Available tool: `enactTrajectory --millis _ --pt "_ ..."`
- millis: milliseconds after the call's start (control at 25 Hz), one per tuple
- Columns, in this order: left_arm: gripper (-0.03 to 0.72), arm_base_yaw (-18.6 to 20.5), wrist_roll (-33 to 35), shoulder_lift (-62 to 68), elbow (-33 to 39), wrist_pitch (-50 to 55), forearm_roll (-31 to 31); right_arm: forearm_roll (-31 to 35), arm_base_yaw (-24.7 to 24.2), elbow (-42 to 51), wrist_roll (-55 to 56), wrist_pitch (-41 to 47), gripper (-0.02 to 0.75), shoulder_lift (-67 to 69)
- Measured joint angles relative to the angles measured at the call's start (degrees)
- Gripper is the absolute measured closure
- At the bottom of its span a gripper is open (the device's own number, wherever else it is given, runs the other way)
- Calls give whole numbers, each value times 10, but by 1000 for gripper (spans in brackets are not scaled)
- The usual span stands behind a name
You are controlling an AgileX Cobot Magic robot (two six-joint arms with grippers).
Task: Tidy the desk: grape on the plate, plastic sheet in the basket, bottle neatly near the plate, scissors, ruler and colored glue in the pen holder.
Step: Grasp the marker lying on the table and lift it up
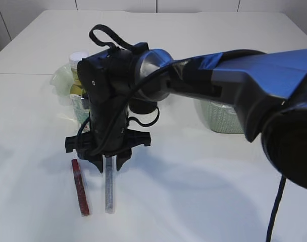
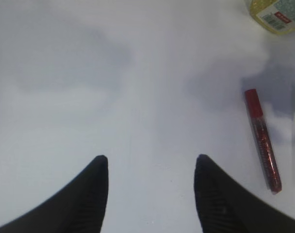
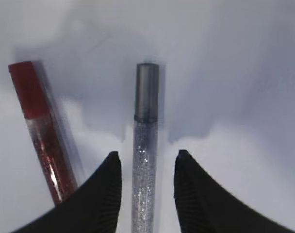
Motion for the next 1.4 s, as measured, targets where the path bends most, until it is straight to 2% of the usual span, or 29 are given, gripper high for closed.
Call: enactTrajectory --millis 200,680,760,1000,1400 --pt "273 0 0 0 0 -9 -17 0 15 0 -11 3 437 20" --pt "273 0 0 0 0 -9 -17 -14 16 -1 -11 6 442 32" --pt "273 0 0 0 0 -9 -17 -14 16 -1 -11 6 457 33" --pt "273 0 0 0 0 -9 -17 -14 16 -1 -11 7 575 33" --pt "273 0 0 0 0 -3 -18 -5 14 -1 -12 8 595 33"
